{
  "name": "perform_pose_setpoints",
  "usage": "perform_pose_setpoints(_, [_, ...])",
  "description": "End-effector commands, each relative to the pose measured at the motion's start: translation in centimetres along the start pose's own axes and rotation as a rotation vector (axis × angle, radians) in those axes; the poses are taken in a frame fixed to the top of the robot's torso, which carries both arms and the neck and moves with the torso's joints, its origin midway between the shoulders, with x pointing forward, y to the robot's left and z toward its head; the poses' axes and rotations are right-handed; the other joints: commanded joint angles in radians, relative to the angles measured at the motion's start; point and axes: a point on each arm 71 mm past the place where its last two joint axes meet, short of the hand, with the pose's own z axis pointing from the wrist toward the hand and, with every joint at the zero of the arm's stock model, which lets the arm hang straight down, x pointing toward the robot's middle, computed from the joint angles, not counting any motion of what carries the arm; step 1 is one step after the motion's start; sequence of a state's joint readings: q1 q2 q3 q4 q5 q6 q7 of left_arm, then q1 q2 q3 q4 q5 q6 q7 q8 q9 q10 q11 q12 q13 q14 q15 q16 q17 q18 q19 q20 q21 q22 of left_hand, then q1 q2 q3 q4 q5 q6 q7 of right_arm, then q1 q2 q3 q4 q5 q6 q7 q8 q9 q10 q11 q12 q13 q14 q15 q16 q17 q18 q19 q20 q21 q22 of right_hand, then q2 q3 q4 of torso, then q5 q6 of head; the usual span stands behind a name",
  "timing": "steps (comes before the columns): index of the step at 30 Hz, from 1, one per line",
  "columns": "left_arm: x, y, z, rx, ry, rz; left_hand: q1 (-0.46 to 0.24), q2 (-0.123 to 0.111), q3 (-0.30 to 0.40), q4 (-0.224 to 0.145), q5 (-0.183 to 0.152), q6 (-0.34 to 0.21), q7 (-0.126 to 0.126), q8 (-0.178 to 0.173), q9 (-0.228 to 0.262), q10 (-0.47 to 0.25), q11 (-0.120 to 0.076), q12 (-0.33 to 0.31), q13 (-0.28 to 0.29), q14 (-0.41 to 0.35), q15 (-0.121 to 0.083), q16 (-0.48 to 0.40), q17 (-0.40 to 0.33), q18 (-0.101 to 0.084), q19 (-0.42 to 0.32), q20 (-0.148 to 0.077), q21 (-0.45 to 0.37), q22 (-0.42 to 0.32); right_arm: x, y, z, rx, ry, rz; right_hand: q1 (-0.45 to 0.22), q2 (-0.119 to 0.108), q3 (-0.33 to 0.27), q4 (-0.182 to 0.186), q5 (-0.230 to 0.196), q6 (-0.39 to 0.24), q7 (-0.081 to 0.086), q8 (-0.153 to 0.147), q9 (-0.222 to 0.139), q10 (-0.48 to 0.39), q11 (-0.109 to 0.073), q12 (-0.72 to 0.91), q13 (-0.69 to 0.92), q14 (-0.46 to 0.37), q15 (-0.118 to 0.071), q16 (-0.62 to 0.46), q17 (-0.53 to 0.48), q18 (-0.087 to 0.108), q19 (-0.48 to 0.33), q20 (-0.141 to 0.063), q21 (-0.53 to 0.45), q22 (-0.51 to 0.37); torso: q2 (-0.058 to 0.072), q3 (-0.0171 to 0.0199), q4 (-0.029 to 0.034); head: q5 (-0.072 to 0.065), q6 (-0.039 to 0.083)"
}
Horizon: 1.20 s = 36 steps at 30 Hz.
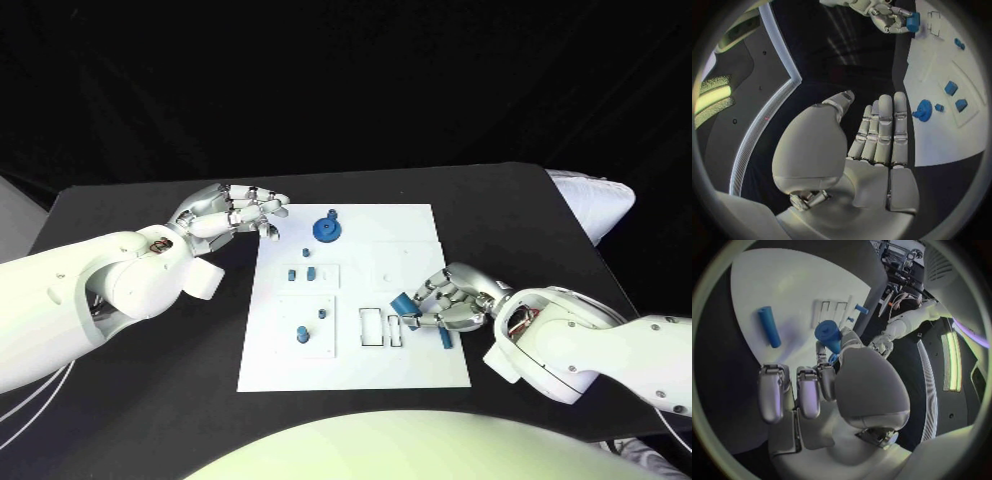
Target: Assemble the parts on the task board
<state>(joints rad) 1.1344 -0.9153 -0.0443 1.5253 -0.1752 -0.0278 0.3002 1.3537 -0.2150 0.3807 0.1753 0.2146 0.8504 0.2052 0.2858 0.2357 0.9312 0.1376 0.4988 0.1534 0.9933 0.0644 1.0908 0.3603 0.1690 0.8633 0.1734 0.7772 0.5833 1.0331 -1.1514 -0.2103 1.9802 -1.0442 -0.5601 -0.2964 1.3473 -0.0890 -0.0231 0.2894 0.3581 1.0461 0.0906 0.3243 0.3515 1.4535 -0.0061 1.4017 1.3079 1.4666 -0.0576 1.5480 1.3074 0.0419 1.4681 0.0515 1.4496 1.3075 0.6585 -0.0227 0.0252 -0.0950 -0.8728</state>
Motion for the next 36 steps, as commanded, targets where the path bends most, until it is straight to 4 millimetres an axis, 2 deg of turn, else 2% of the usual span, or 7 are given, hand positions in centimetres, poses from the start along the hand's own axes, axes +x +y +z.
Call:
perform_pose_setpoints(1, [0.3,0.0,0.1,-0.002,0.028,-0.004,-0.007,0.005,-0.002,0.005,-0.001,-0.005,-0.001,0.006,-0.001,-0.007,0.000,0.007,0.001,0.003,0.007,-0.006,0.001,0.014,0.006,0.001,-0.006,-0.001,0.0,0.4,0.1,-0.020,0.006,0.042,0.009,0.015,0.003,0.000,-0.005,0.023,-0.019,0.019,0.008,0.007,0.003,0.004,0.085,0.091,-0.007,0.005,0.205,-0.015,0.057,-0.007,0.006,0.200,0.001,-0.0009,0.0010,0.004,0.000])
perform_pose_setpoints(4, [0.3,0.1,0.1,-0.005,0.028,-0.004,-0.007,0.005,-0.002,0.005,-0.001,-0.005,-0.001,0.006,-0.001,-0.007,0.000,0.007,0.001,0.003,0.007,-0.006,0.001,0.014,0.006,0.001,-0.006,-0.001,0.3,0.7,0.3,-0.017,0.027,0.037,0.008,0.015,0.004,0.001,-0.006,0.024,-0.020,0.019,0.008,0.009,0.003,0.006,0.088,0.092,-0.008,0.005,0.207,-0.015,0.057,-0.007,0.007,0.200,0.000,-0.0004,-0.0015,0.009,0.000])
perform_pose_setpoints(9, [0.2,0.1,0.1,-0.007,0.029,-0.004,-0.007,0.005,-0.002,0.005,-0.001,-0.005,-0.001,0.006,-0.001,-0.007,0.000,0.007,0.001,0.003,0.007,-0.006,0.001,0.014,0.006,0.001,-0.006,-0.001,1.3,1.1,1.0,0.009,0.092,0.009,-0.032,0.006,0.000,0.003,-0.019,0.027,-0.019,0.023,0.005,0.009,0.003,0.002,0.088,0.091,-0.009,0.005,0.205,-0.014,0.056,-0.009,0.003,0.199,0.000,-0.0023,-0.0004,0.012,0.000])
perform_pose_setpoints(15, [0.3,0.1,0.1,-0.009,0.031,-0.004,-0.007,0.005,-0.002,0.005,-0.001,-0.005,-0.001,0.006,-0.001,-0.007,0.000,0.007,0.001,0.003,0.007,-0.006,0.001,0.014,0.006,0.001,-0.006,-0.001,2.5,1.5,1.6,0.037,0.133,-0.024,-0.085,0.006,-0.005,0.004,-0.035,0.035,-0.021,0.032,0.004,0.016,0.002,0.004,0.097,0.092,-0.010,0.006,0.210,-0.016,0.058,-0.010,0.008,0.204,0.002,-0.0010,0.0003,0.015,0.000])
perform_pose_setpoints(23, [0.2,0.2,0.0,-0.012,0.031,-0.002,-0.007,0.005,-0.002,0.005,-0.001,-0.005,-0.001,0.006,-0.001,-0.007,0.000,0.007,0.001,0.003,0.007,-0.006,0.001,0.014,0.006,0.001,-0.006,-0.001,3.3,1.8,1.9,0.059,0.141,-0.067,-0.156,0.022,-0.009,0.004,-0.042,0.048,-0.030,0.051,0.005,0.028,-0.005,0.013,0.114,0.094,-0.015,0.009,0.220,-0.018,0.063,-0.014,0.020,0.211,0.000,0.0000,-0.0014,0.018,0.000])
perform_pose_setpoints(36, [0.2,0.2,0.0,-0.015,0.031,-0.002,-0.008,0.006,-0.004,0.008,0.000,-0.007,-0.001,0.005,-0.002,-0.010,0.001,0.007,0.002,0.003,0.007,-0.007,0.000,0.013,0.007,0.002,-0.008,-0.003,3.4,2.0,2.4,0.062,0.101,-0.092,-0.179,0.035,-0.007,0.004,-0.041,0.051,-0.032,0.059,0.006,0.033,-0.008,0.018,0.122,0.096,-0.017,0.010,0.225,-0.020,0.066,-0.016,0.026,0.215,0.001,0.0010,-0.0015,0.020,0.000])
